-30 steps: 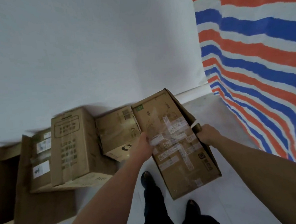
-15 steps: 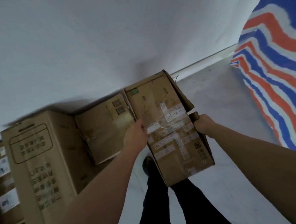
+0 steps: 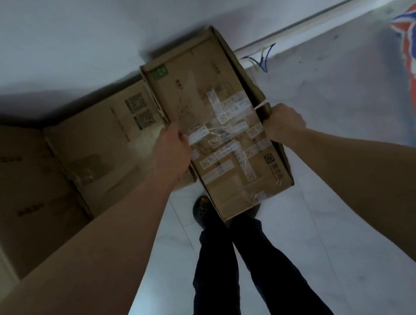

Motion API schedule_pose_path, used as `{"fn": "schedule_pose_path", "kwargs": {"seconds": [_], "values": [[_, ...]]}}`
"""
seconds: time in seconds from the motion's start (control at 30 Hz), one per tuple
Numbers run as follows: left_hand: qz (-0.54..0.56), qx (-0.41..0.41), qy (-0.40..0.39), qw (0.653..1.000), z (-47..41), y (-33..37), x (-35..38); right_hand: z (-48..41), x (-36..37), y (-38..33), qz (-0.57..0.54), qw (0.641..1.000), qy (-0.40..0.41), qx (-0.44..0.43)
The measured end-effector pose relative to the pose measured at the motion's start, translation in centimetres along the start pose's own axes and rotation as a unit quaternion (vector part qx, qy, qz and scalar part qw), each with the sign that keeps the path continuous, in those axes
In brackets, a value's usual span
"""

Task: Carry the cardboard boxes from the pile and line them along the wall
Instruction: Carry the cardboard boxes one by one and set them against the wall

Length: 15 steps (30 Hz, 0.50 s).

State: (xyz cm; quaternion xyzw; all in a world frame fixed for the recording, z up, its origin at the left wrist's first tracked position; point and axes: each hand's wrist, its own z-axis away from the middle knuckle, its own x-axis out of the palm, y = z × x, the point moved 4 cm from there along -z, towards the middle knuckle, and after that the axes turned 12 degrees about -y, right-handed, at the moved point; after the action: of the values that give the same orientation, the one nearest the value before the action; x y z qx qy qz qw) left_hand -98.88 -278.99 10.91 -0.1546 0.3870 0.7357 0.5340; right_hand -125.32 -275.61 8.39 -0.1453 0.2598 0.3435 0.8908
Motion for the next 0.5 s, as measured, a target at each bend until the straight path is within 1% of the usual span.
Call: {"fn": "schedule_pose_path", "kwargs": {"seconds": [0.07, 0.17, 0.23, 0.3, 0.37, 0.5], "values": [[-0.013, 0.008, 0.014, 1.0, -0.4, -0.1, 0.3, -0.8, 0.0, -0.1, -0.012, 1.0, 0.004, -0.001], [-0.002, 0.004, 0.008, 1.0, 0.6, 0.0, 0.5, -0.6, 0.6, 0.3, -0.05, 0.998, -0.025, -0.001], [0.018, -0.006, -0.014, 1.0, 2.0, 0.5, 0.2, 0.5, 0.7, 0.6, -0.095, 0.994, -0.054, -0.009], [0.032, -0.014, -0.039, 0.999, 3.9, 1.4, -0.7, 2.5, 0.2, 0.6, -0.126, 0.99, -0.061, -0.026], [0.02, -0.027, -0.061, 0.998, 6.3, 2.4, -1.9, 5.7, -1.0, 0.9, -0.149, 0.987, -0.058, -0.034], [-0.008, -0.038, -0.124, 0.992, 10.9, 5.0, -4.1, 12.5, -2.8, 3.0, -0.208, 0.973, -0.094, -0.026]]}}
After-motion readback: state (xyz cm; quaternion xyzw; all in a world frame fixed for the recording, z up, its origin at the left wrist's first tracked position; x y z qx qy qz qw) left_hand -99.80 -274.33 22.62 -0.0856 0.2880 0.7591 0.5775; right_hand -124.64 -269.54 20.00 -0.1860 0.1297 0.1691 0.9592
